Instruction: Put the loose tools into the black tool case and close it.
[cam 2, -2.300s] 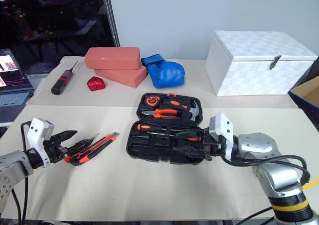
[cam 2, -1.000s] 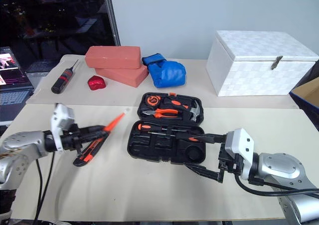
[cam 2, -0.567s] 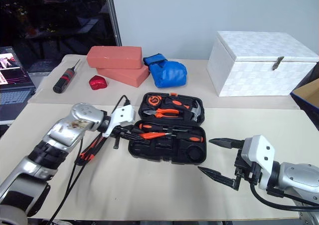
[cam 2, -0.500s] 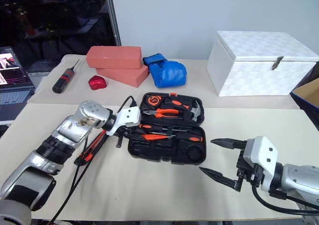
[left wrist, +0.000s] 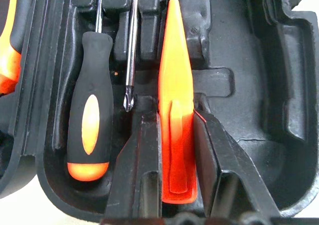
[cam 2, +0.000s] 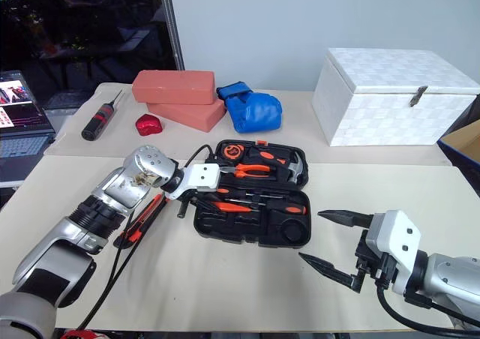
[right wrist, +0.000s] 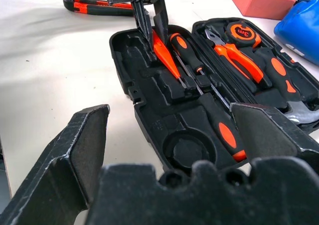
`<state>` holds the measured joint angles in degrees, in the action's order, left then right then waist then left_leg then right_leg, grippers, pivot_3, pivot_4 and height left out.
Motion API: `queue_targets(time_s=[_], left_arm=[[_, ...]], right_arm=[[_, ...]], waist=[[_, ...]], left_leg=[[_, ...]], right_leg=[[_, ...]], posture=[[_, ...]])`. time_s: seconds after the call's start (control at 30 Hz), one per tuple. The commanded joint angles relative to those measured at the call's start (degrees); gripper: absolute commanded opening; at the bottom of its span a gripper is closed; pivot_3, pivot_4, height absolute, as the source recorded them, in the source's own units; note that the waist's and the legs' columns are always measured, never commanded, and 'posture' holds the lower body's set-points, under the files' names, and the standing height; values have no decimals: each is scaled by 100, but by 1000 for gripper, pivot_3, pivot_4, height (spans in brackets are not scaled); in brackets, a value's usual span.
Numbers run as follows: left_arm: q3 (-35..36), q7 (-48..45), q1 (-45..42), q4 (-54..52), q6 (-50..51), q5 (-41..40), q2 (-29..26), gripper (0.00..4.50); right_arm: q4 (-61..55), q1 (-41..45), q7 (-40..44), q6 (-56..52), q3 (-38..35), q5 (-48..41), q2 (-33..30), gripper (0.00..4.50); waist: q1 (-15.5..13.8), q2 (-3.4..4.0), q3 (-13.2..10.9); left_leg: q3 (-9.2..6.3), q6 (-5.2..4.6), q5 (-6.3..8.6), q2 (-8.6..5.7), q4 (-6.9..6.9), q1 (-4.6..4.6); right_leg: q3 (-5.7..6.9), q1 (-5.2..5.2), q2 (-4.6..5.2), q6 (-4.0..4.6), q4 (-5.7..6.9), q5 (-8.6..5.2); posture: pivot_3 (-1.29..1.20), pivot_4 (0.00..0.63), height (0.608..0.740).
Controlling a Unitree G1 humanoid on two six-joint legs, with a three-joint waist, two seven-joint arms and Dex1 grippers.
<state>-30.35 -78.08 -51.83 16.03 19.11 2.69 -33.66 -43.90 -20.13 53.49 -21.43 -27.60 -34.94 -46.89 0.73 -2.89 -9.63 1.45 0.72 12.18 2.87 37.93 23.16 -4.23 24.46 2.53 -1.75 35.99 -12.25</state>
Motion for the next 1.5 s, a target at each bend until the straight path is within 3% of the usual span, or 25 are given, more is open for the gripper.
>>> queue_targets(time_s=[0.03, 0.23, 0.3, 0.53, 0.63, 0.73, 0.93, 1.0, 1.2, 1.5], left_arm=[[-82, -18, -132, 160, -34, 194, 161, 452], [-57, -53, -209, 312, -12, 367, 246, 452], [-34, -31, -213, 321, 3, 386, 252, 1457], [556, -295, 19, -660, 878, -347, 91, 3907], [1035, -234, 131, -1113, 1505, -900, 146, 3907], [1432, 131, 314, -1299, 1956, -1293, 337, 3143], [1755, 946, 860, -1505, 2126, -1584, 777, 855], [1652, 1010, 1150, -1650, 2137, -1537, 665, 96], [1534, 1240, 1728, -1749, 2099, -1477, 529, 30], [1765, 1815, 1624, -1245, 2235, -1646, 990, 30]], right_arm=[[-242, -17, -82, -11, -156, -108, -4, 4500], [-329, -101, -150, -53, -202, -151, -6, 4500], [-332, -108, -166, -56, -206, -163, -8, 4500], [-342, -120, -176, -55, -217, -171, -9, 4500], [-341, -125, -179, -46, -214, -162, -2, 4500], [-302, -80, -204, -14, -131, -115, 14, 4500], [-294, 20, -260, -12, -13, -83, 25, 4500], [-301, 3, -261, -16, -46, -88, 24, 4500], [-358, -111, -303, 2, -63, -62, 69, 4500], [-398, -186, -349, 11, -88, -64, 107, 4500]], waist=[[0, 0, 0], [6, 0, 0], [11, 1, 0], [25, 1, 0], [15, 1, -1], [1, 1, 0], [1, 2, 0], [8, 2, 0], [14, 2, 0], [-11, 2, 0]], left_leg=[[-1, 0, 0, -1, 0, -1], [-6, 0, 0, -3, 2, -2], [-7, 0, 0, -3, 2, -2], [-10, 0, 0, -2, 2, 1], [-12, 0, 0, -1, 2, 7], [-14, 0, 0, -2, 2, 7], [-19, -1, -1, -4, 3, -3], [-20, -1, -1, -4, 3, -2], [-24, -1, -1, -3, 3, -4], [-25, -1, -2, -7, 13, -1]], right_leg=[[0, -3, 0, 1, 0, -1], [0, -7, -1, 2, 0, -2], [0, -7, -1, -1, 0, 0], [2, -3, -2, -7, 1, 0], [4, 2, -2, -18, 1, 3], [5, 0, -1, -20, 2, 4], [5, -12, -2, -19, 3, 4], [5, -11, -2, -22, 3, 5], [7, -10, -4, -21, 6, 5], [5, -19, -3, 5, 3, -10]], posture=[[0, 150, 740], [0, 150, 740], [0, 150, 740], [0, 150, 740], [0, 150, 740], [0, 150, 740], [0, 150, 740], [0, 150, 740], [0, 150, 740], [0, 150, 740]])
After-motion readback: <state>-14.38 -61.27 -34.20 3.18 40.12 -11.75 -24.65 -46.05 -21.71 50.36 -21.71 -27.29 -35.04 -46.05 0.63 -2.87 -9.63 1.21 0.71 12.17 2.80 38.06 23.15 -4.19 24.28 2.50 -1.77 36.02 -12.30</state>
